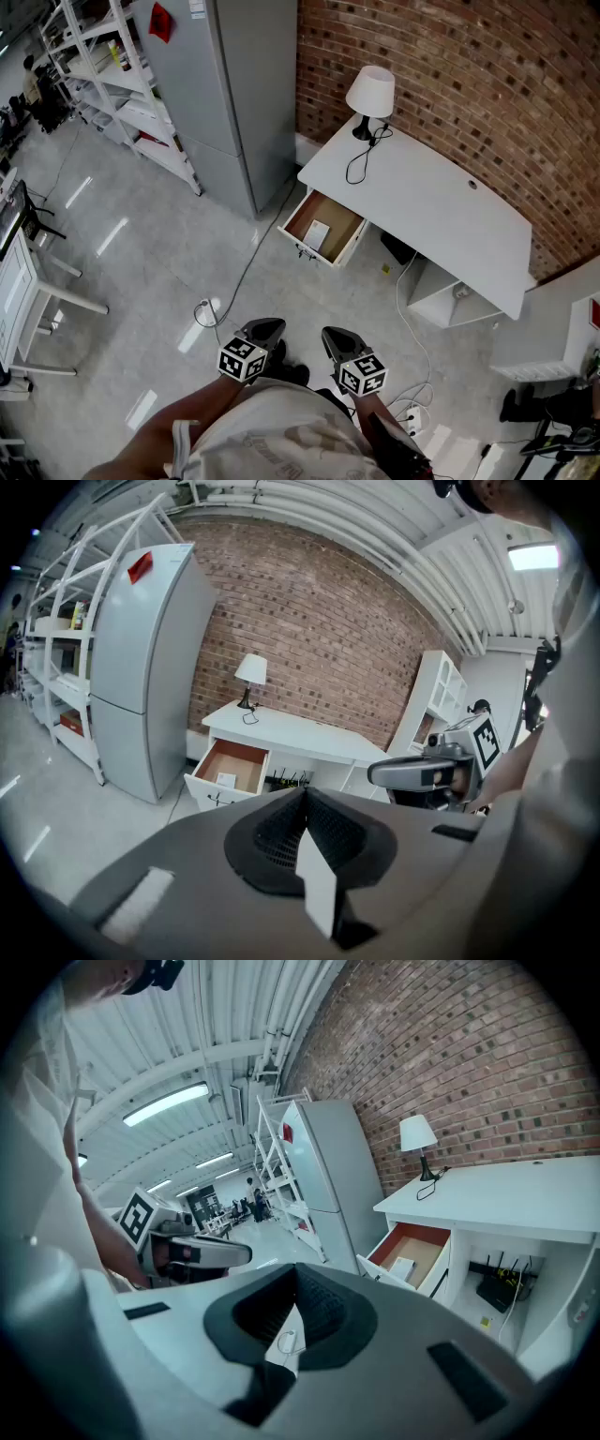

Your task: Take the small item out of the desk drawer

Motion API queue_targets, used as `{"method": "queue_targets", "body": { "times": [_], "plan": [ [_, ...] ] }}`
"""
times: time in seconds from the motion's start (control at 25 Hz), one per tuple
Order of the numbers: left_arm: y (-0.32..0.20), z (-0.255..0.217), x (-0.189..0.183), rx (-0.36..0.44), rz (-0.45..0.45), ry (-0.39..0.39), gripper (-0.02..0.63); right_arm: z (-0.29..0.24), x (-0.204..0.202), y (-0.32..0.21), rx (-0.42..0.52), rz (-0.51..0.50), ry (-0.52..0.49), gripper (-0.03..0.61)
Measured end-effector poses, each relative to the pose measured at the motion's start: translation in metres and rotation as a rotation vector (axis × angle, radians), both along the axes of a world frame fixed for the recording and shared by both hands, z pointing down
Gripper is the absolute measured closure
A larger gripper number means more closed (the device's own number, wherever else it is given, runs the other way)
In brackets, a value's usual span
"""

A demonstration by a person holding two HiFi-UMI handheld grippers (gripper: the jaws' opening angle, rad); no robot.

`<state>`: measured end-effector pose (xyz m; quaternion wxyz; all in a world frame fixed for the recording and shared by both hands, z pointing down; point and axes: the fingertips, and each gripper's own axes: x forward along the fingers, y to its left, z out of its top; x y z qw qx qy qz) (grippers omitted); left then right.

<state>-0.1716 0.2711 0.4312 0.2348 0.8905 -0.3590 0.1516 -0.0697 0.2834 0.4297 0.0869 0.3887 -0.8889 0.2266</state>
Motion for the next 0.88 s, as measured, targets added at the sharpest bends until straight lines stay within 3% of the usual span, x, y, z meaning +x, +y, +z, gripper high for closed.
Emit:
{"method": "queue_targets", "body": {
  "times": [0.88],
  "plan": [
    [0.01,-0.009,-0.014,0.043,-0.011,-0.001,0.607,-0.011,0.006,0.011,0.051,0.087,-0.014,0.572]
  ]
}}
